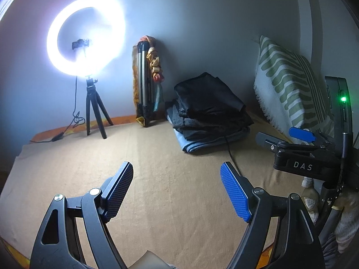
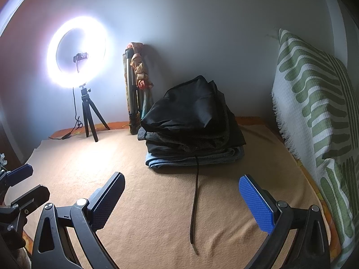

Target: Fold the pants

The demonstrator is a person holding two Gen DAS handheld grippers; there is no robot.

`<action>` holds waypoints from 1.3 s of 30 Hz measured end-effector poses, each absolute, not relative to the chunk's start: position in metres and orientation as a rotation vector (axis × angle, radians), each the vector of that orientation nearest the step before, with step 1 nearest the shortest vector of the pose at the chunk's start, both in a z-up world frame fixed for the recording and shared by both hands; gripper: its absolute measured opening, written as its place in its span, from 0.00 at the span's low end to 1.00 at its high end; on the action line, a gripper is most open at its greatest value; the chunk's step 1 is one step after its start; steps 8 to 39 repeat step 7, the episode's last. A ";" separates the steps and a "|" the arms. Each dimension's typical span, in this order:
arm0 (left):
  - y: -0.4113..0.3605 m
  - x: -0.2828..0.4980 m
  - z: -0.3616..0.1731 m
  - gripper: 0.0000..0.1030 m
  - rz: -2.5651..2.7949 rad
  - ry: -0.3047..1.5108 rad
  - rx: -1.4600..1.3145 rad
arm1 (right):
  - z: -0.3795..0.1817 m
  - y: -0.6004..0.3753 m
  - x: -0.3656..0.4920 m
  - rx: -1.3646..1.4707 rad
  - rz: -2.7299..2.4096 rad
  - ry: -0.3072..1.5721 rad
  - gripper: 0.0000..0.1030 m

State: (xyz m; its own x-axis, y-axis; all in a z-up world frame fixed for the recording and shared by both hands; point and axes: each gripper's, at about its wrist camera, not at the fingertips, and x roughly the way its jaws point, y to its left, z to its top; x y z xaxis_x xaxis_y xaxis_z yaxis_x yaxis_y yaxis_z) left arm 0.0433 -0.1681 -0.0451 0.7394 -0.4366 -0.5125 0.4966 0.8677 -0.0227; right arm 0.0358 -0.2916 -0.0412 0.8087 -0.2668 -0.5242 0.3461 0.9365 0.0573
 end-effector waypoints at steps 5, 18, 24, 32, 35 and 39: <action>-0.169 0.045 -0.047 0.78 -0.511 0.550 0.118 | -0.042 -0.292 0.036 0.155 -0.329 0.537 1.00; -0.168 0.045 -0.047 0.78 -0.509 0.553 0.117 | -0.043 -0.291 0.036 0.153 -0.329 0.538 1.00; -0.168 0.045 -0.047 0.78 -0.509 0.553 0.117 | -0.043 -0.291 0.036 0.153 -0.329 0.538 1.00; -0.168 0.045 -0.047 0.78 -0.509 0.553 0.117 | -0.043 -0.291 0.036 0.153 -0.329 0.538 1.00; -0.168 0.045 -0.047 0.78 -0.509 0.553 0.117 | -0.043 -0.291 0.036 0.153 -0.329 0.538 1.00; -0.168 0.045 -0.047 0.78 -0.509 0.553 0.117 | -0.043 -0.291 0.036 0.153 -0.329 0.538 1.00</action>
